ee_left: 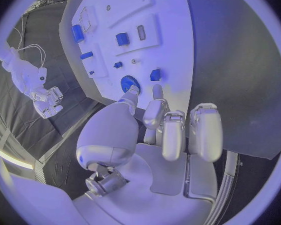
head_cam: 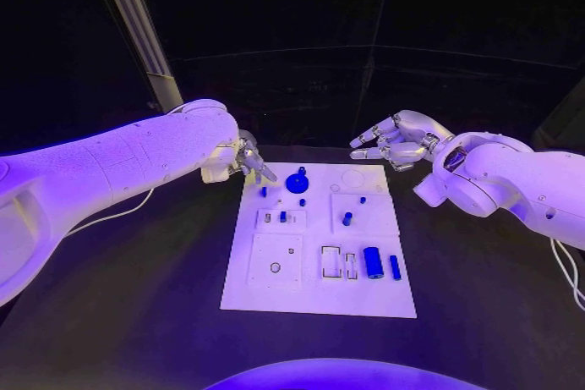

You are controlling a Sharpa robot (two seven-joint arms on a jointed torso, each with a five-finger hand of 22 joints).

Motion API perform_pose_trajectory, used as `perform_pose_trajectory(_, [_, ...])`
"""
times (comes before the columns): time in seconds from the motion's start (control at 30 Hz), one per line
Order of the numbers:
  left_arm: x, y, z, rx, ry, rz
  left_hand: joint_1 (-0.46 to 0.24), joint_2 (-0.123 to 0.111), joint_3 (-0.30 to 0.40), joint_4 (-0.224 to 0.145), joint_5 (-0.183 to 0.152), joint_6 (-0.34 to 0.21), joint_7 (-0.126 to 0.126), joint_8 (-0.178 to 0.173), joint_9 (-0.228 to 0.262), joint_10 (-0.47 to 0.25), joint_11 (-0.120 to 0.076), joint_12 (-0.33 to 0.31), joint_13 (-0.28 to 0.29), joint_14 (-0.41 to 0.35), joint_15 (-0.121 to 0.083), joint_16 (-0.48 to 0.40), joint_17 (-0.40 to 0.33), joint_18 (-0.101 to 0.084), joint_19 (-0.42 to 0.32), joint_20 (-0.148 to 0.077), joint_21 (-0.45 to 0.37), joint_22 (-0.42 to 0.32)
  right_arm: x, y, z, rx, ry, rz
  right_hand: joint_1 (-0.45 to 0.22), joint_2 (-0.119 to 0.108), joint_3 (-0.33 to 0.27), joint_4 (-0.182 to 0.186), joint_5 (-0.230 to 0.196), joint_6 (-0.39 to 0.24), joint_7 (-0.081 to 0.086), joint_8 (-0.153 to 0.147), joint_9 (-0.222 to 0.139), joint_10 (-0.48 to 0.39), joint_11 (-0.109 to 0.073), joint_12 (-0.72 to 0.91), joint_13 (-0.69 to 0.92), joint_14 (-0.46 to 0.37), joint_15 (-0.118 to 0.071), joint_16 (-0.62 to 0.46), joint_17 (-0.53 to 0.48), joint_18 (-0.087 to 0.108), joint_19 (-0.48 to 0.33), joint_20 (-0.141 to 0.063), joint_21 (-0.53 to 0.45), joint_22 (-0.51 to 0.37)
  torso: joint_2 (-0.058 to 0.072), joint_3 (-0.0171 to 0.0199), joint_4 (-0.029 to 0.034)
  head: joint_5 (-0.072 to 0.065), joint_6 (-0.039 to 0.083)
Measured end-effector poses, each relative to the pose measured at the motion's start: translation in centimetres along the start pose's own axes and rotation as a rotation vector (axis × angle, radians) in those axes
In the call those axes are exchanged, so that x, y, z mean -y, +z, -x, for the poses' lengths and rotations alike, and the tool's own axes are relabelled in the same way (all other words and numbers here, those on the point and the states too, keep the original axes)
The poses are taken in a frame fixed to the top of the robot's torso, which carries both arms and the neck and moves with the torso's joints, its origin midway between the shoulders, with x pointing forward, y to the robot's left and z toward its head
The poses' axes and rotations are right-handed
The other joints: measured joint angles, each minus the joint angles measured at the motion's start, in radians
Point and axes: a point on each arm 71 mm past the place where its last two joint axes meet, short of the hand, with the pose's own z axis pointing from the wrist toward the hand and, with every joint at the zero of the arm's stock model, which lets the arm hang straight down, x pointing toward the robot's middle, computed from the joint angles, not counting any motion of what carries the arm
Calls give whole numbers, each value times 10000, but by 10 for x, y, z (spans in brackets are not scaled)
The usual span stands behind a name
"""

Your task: Assemble the parts on the task board

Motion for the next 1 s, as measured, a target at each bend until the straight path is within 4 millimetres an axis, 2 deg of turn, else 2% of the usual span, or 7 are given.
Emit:
perform_pose_trajectory(0.3, [-6, 8, -7, -295, 99, 236, 39, 39, -68, -13, 0, -1, 0, 0, 14, 0, 0, 0, 0, 0, 0, 0, 0, 0, 0, 0, 0, 0, -1, 1, -1, -13, 3, 16, 0, 0, 0, 0, 0, 0, 0, 0, 0, 0, 0, 0, 0, 0, 0, 0, 0, 0, 0, 0, 0, 0, -7, 4, 12, 14, -11])
perform_pose_trajectory(0.53, [-5, 10, -9, -431, 180, 229, 172, 172, -124, -69, 0, -1, -1, 38, 39, 0, 0, -1, -1, 0, 0, 0, 0, 0, 0, 0, 0, 0, -1, 1, -1, -16, 3, 24, 0, 0, 0, 0, 0, 0, 0, 0, 0, 0, 0, 0, 0, 0, 0, 0, 1, 0, 0, 0, 0, 0, -9, 9, 18, 0, -30])
perform_pose_trajectory(0.73, [-3, 10, -11, -516, 244, 185, 305, 305, -292, -150, 436, -2, -1, 107, 82, 0, 0, -1, -1, 0, -1, 0, 0, 0, 0, 0, 0, 0, -1, 2, -1, -19, 3, 31, 0, 0, 0, 0, 0, 0, 0, 0, 0, 0, 0, 0, 1, 0, 0, 0, 0, 0, 0, 0, 0, 0, -11, 12, 18, -1, -49])
perform_pose_trajectory(0.97, [0, 11, -13, -567, 285, 135, 410, 409, -375, -179, 582, -2, -1, 148, 93, 0, 0, -1, -2, 0, -1, 0, 0, 0, 0, 0, 0, 0, -1, 2, -1, -24, 6, 37, 1, 0, 0, 0, 0, 0, 0, 0, 0, 0, 0, 0, 1, 0, 0, 0, 1, -1, 0, 0, 0, 0, -12, 14, 18, -1, -53])
perform_pose_trajectory(1.0, [0, 11, -13, -569, 286, 132, 482, 482, -387, -192, 632, -7, -6, 148, 92, 0, 0, -1, -2, 0, -1, 1, 0, -1, 0, 0, 0, 0, -1, 2, -1, -25, 6, 37, 1, -1, 0, 0, 0, 0, 0, 0, 0, 0, 0, 0, 1, 0, 0, 0, 1, 0, 0, 0, 0, 0, -12, 14, 18, -1, -53])
